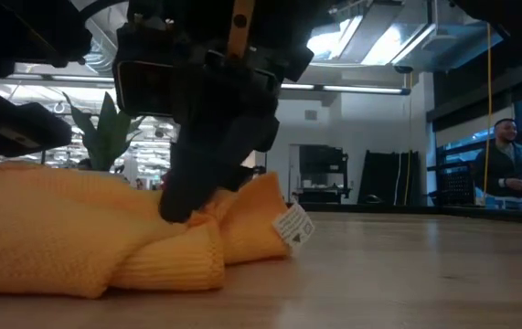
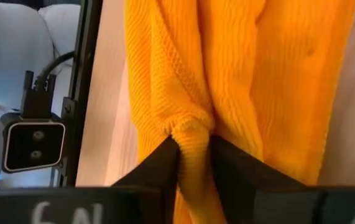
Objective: Roll microfiber towels into tight, uniform cylinder then place into a basket
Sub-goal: Roll the orange microfiber towel, then stack the orange microfiber towel on top of the green microfiber towel in the orange bin
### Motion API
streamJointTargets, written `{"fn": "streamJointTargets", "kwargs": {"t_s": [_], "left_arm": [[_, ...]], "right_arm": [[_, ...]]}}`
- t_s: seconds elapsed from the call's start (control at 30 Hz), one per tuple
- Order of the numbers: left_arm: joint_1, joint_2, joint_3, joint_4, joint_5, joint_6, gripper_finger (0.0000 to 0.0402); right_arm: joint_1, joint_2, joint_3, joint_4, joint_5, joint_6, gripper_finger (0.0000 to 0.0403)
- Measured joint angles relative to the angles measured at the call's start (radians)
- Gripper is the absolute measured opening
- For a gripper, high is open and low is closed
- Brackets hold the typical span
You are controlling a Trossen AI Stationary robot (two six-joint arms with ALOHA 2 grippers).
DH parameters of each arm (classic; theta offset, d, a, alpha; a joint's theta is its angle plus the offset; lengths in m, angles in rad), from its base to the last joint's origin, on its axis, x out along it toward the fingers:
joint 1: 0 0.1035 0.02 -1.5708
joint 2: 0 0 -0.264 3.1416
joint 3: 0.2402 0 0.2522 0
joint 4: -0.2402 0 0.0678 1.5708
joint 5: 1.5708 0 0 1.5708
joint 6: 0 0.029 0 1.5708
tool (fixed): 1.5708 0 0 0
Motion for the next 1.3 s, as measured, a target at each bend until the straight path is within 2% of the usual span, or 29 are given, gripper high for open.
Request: {"fn": "streamJointTargets", "kwargs": {"t_s": [0.17,0.33,0.47,0.57,0.7,0.8,1.03,1.3], "left_arm": [[0.002,0.0,0.001,-0.043,-0.017,0.002,0.0],[0.002,-0.002,-0.02,-0.047,-0.019,0.001,0.0],[0.002,-0.005,-0.041,-0.041,-0.015,-0.026,0.0],[0.002,-0.005,-0.042,-0.04,-0.012,-0.027,0.0],[0.002,-0.004,-0.043,-0.035,-0.013,-0.025,0.0],[0.002,-0.004,-0.044,-0.035,-0.013,-0.024,0.0],[0.002,-0.003,-0.045,-0.035,-0.013,-0.026,0.0],[0.002,-0.002,-0.046,-0.035,-0.008,-0.028,0.0]], "right_arm": [[0.0,0.0,0.001,0.01,0.002,-0.05,0.0146],[-0.001,0.0,0.018,0.007,0.0,-0.033,0.018],[-0.014,0.0,0.018,0.004,-0.021,0.017,0.0186],[-0.023,-0.003,0.018,-0.011,-0.069,-0.023,0.0186],[-0.023,-0.008,0.066,-0.08,-0.063,-0.076,0.0183],[-0.021,-0.013,0.123,-0.168,-0.011,-0.128,0.018],[0.013,-0.013,0.249,-0.323,0.217,-0.184,0.0179],[0.088,-0.016,0.257,-0.286,0.267,-0.216,0.0179]]}}
